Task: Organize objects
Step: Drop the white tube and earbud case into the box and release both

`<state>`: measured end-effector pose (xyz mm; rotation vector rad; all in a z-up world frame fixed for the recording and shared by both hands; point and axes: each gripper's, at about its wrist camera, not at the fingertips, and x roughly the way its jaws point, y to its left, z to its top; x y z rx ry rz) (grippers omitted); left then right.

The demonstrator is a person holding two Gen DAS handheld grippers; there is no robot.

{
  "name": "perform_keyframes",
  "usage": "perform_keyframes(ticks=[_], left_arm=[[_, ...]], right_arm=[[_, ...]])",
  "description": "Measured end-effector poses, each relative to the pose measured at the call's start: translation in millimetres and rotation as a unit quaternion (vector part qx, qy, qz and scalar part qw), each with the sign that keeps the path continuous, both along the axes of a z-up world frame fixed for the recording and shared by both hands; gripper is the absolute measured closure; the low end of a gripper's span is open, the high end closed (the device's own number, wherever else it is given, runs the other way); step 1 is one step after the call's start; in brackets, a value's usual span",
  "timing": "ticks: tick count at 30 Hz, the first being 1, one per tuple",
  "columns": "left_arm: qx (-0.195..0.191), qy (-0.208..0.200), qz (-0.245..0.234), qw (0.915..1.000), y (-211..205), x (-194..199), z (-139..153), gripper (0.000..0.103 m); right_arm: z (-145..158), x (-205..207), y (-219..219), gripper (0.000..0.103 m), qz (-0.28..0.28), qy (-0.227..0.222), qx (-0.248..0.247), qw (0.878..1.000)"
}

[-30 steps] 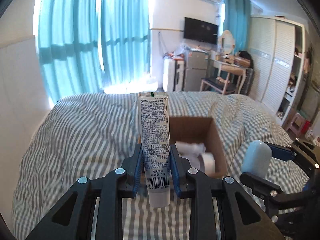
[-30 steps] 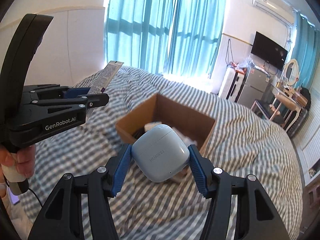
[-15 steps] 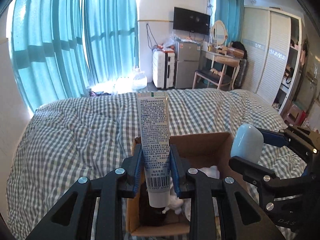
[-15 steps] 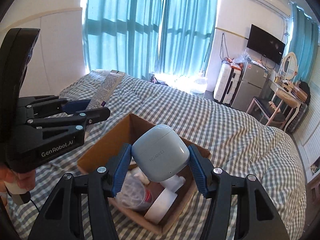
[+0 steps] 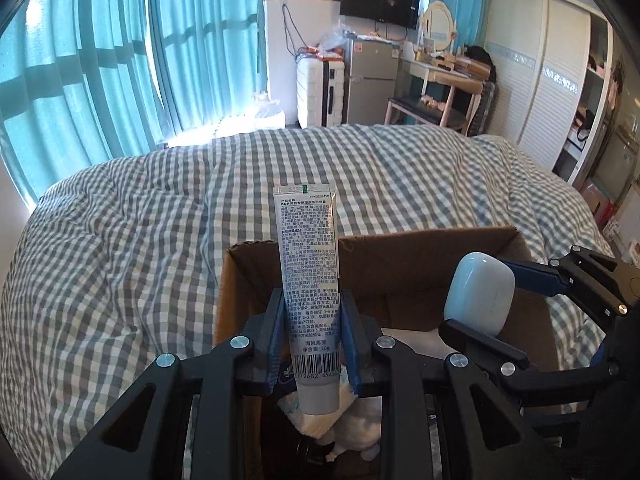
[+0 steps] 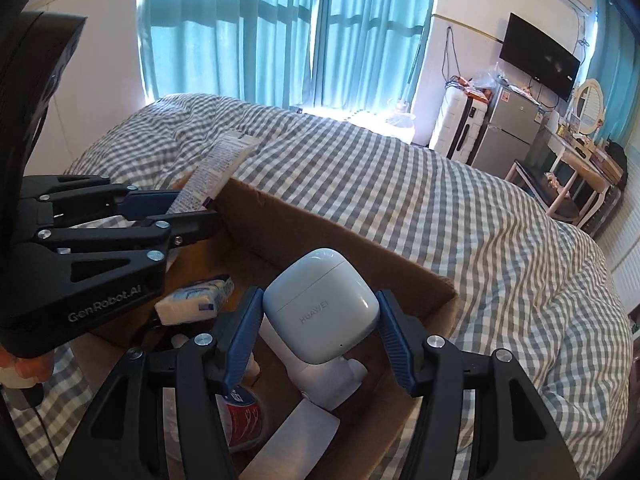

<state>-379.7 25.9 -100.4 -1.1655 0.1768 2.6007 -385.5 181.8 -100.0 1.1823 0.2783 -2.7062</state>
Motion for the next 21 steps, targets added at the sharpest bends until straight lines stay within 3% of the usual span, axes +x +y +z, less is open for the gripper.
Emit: perform_keyframes(ticks=[8,11,14,21], left_arm=[[-0.025,0.0,0.007,0.9997,4,0,-7,0.075],[-0.018,-0.006,0.016,0.9997,-1,-1,-3,0.072],[-0.012,0.006,0.027,0.9995,-6,3,7,0.053],[-0.012,0.056,0.029,0.998,-7,33,57,0.025]], right_arm=[[-3,9,1,0.046,-0.007,-0.002,-0.002,1.0],[7,18,6,0.034,-0.017,0.013,-0.024,0.999],[21,28,13,0.031,-0.026,0.031,-0.044,0.998],[76,55,40,0.027,-0.068,0.077,-0.093,0.99]])
